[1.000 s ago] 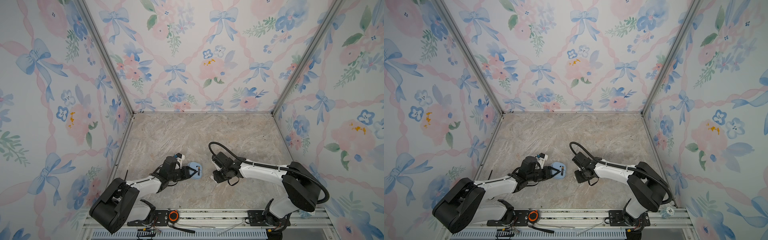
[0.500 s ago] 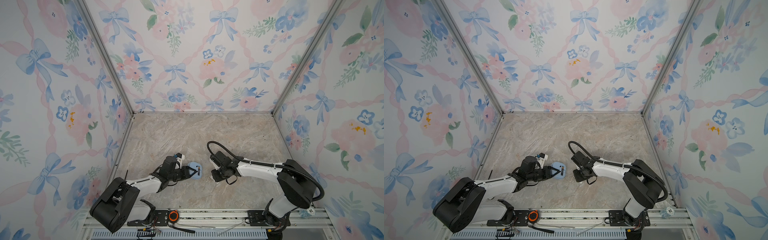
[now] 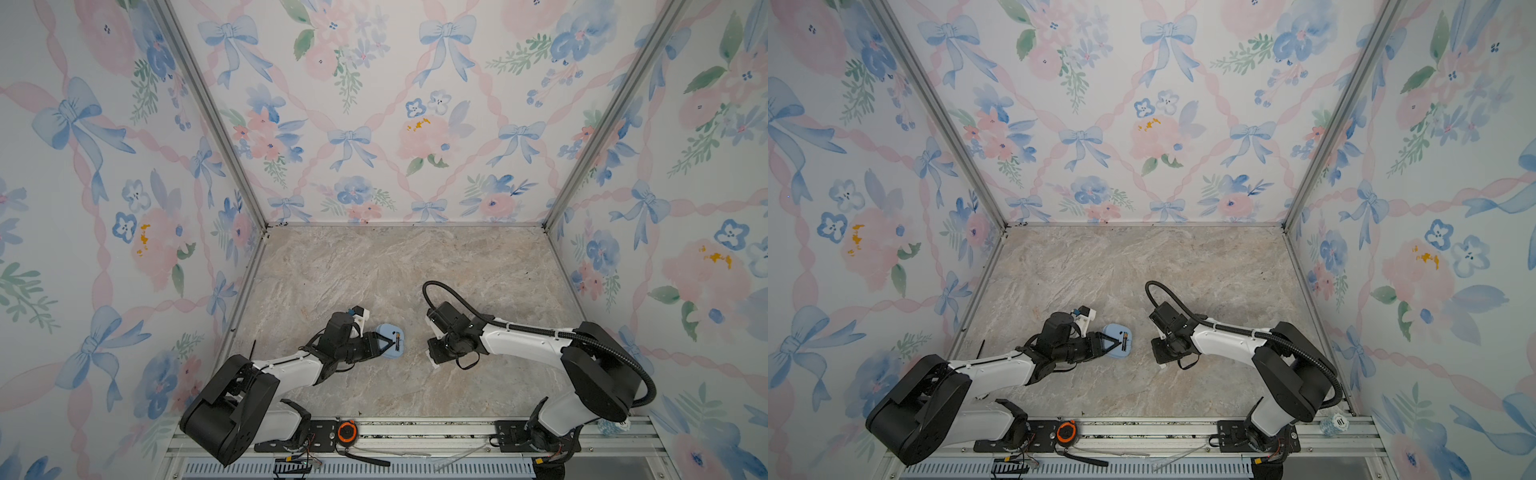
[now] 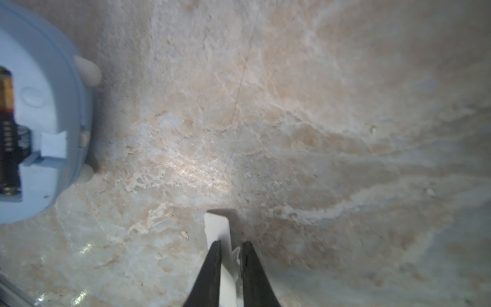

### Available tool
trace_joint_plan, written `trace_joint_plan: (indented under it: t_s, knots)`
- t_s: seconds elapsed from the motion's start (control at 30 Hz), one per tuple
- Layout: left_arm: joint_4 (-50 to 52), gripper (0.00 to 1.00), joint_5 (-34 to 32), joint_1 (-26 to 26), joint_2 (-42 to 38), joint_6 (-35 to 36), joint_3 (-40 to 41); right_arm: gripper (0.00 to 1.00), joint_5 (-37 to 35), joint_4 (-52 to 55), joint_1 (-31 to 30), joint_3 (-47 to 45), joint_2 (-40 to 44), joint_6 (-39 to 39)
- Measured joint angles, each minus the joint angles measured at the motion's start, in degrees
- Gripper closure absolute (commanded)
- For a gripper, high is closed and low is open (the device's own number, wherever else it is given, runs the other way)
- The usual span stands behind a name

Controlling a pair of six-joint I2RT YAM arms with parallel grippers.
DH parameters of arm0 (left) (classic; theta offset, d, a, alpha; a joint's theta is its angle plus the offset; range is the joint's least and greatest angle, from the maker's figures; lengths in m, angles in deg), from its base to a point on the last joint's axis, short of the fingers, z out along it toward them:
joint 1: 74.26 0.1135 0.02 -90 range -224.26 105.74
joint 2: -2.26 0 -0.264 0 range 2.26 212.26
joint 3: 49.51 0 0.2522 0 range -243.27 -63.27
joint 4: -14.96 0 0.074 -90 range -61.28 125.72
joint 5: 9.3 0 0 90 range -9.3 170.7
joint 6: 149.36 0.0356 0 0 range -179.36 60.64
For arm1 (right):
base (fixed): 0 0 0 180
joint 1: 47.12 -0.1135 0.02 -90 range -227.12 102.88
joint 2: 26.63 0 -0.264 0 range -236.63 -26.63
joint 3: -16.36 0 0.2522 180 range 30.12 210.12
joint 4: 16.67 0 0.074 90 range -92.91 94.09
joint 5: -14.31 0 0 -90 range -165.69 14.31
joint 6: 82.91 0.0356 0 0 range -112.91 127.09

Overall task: Insert the battery into the alarm
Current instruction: Pick up the cover from the center of the board.

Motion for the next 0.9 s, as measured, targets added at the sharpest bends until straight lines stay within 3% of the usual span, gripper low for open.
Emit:
trace_joint_plan:
  t_s: [0.2, 0.4, 0.8, 0.9]
  knots:
    - [0.0, 1.0, 0.0, 0.0, 0.0, 0.3, 0.0, 0.73, 2.2, -1.4, 1.1, -1.4, 1.1, 1.5]
    - [-0.3, 1.0, 0.0, 0.0, 0.1, 0.3, 0.0, 0.83, 3.5, -1.8, 3.0, -2.4, 2.5, 2.1]
    - [-0.9, 1.0, 0.0, 0.0, 0.4, 0.3, 0.2, 0.82, 4.5, -2.0, 3.0, -3.1, 2.5, 2.7]
    - [-0.9, 1.0, 0.0, 0.0, 0.4, 0.3, 0.2, 0.87, 5.0, -2.5, 3.0, -3.4, 2.5, 2.8]
